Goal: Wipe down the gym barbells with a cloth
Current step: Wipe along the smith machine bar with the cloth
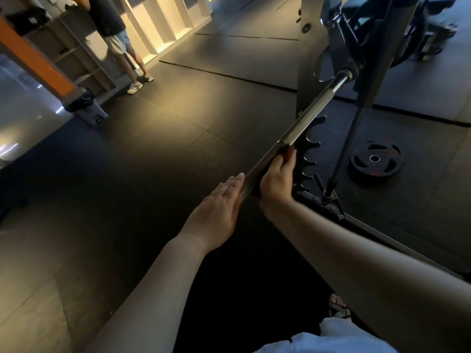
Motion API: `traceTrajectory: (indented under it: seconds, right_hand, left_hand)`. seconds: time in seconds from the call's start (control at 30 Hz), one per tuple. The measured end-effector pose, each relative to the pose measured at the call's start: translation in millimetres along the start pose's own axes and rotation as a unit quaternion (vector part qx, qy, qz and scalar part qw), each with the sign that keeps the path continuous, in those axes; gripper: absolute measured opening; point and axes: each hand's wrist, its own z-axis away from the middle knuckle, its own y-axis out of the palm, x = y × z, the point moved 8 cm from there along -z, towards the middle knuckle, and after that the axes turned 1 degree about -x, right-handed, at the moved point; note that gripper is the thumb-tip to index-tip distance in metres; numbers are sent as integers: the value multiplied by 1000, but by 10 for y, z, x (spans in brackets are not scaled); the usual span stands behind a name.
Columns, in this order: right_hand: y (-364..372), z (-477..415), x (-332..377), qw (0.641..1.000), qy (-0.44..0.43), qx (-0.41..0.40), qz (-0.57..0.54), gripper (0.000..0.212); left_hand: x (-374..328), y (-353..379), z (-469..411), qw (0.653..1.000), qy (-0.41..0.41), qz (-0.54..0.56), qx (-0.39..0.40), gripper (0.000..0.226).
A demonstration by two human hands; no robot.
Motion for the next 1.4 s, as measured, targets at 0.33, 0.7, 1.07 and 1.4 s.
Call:
traceTrajectory:
  seconds: [0.33,0.7,1.07,1.4]
  right_hand:
    - [249,1107,-551,996,-10,91,-23,64]
    - [162,630,-233,1000,3,12,-14,59]
    - [171,972,-329,999,36,21,-1,42]
    - [453,1905,-985,991,67,111,-15,56]
  left_hand:
    - [116,4,260,1000,-6,24,1,54]
    - [354,26,649,999,-18,7,-26,57]
    - [580,68,1080,999,-13,4,-42,55]
    - [726,144,1192,998,-29,11,-47,53]
